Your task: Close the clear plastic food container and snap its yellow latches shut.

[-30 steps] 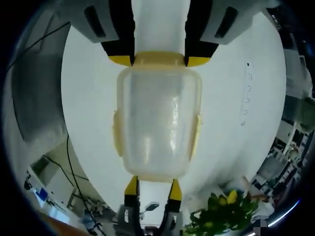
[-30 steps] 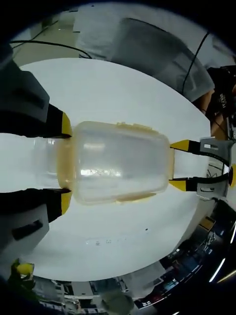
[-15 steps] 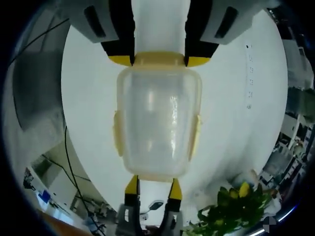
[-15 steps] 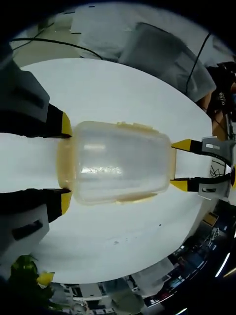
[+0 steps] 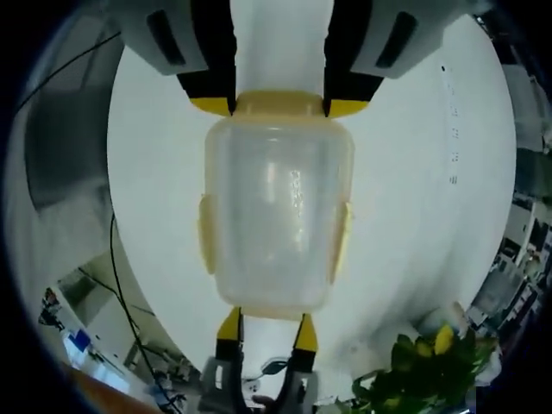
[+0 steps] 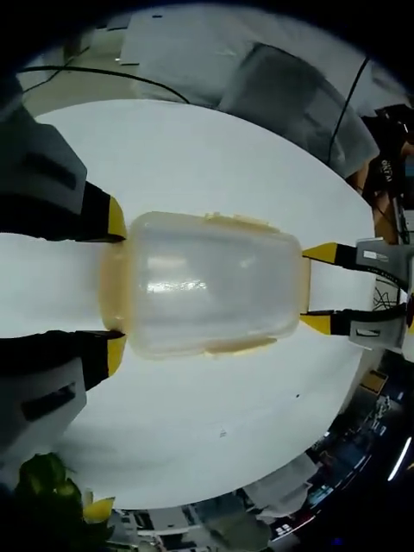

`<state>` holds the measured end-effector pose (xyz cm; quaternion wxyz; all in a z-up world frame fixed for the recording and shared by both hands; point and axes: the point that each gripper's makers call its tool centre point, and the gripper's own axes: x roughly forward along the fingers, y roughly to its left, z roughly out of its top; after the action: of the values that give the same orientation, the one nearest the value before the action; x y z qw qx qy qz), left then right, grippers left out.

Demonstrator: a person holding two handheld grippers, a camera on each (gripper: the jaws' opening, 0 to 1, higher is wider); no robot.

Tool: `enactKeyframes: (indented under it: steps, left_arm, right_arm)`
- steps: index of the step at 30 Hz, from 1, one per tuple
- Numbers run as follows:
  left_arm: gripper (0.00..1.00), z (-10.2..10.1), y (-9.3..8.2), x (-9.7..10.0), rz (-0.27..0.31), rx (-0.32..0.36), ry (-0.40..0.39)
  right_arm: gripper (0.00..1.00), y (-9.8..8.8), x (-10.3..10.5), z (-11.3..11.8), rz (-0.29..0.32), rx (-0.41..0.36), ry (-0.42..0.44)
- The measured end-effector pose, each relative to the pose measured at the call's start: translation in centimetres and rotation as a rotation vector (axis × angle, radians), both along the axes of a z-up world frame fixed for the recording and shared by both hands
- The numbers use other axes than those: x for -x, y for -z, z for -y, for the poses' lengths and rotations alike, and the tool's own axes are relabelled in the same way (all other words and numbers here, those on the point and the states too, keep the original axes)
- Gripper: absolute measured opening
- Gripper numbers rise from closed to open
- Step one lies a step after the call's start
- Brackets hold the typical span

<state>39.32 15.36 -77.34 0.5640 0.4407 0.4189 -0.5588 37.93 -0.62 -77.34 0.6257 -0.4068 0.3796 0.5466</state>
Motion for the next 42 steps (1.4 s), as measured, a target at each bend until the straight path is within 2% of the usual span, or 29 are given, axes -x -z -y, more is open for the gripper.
enactKeyframes:
  steps: [9,19,22,24,27,28,30,31,33,35,36,37,39,42]
  left_arm:
    - [0.34,0.3,1.2,0.4,-0.03,-0.023,0.001]
    - [0.34,-0.1,1.8,0.4,-0.022,-0.039,0.007]
    - [0.34,-0.2,1.7,0.3,-0.027,-0.035,0.001]
    - [0.34,-0.6,2.1,0.6,-0.049,-0.052,-0.031]
    - [0.33,-0.9,3.1,0.6,-0.008,-0.065,0.039]
    - [0.33,-1.1,3.3,0.7,-0.006,-0.067,0.04]
    - [0.34,-1.9,3.8,0.8,-0.021,-0.087,0.005]
    - [0.34,-2.2,3.9,0.7,-0.021,-0.09,-0.006]
    - [0.34,-2.9,3.7,0.2,-0.013,-0.088,-0.047]
    - [0.36,-3.3,2.9,-0.5,0.001,-0.05,-0.121]
    - [0.36,-3.3,2.2,-1.2,0.026,-0.012,-0.134]
    - [0.35,-3.2,1.8,-1.4,0.031,0.004,-0.145]
    - [0.36,-3.1,0.3,-1.9,0.018,0.075,-0.241]
    - [0.47,-2.4,-1.7,-3.1,-0.028,0.209,-0.465]
  right_arm:
    - [0.37,1.3,0.5,0.3,-0.038,0.02,-0.002]
    - [0.37,1.7,0.8,0.0,-0.048,0.029,-0.007]
    - [0.38,1.6,0.8,0.1,-0.049,0.023,0.004]
    - [0.38,1.6,1.0,0.1,-0.054,0.016,0.012]
    - [0.38,1.7,1.4,0.0,-0.078,0.001,0.027]
    - [0.38,2.0,1.5,0.3,-0.086,0.008,0.039]
    - [0.32,2.7,1.8,1.7,-0.089,0.079,0.039]
    - [0.31,2.9,1.9,1.9,-0.097,0.081,0.044]
    - [0.36,3.3,2.2,2.7,-0.125,0.092,0.109]
    - [0.47,3.1,2.2,3.3,-0.153,0.076,0.213]
    - [0.49,2.5,1.7,3.5,-0.152,0.047,0.291]
    - [0.5,1.8,1.2,3.4,-0.144,0.014,0.327]
    - [0.45,0.2,0.3,3.1,-0.151,-0.068,0.415]
    - [0.47,-2.4,-1.4,2.3,-0.225,-0.243,0.689]
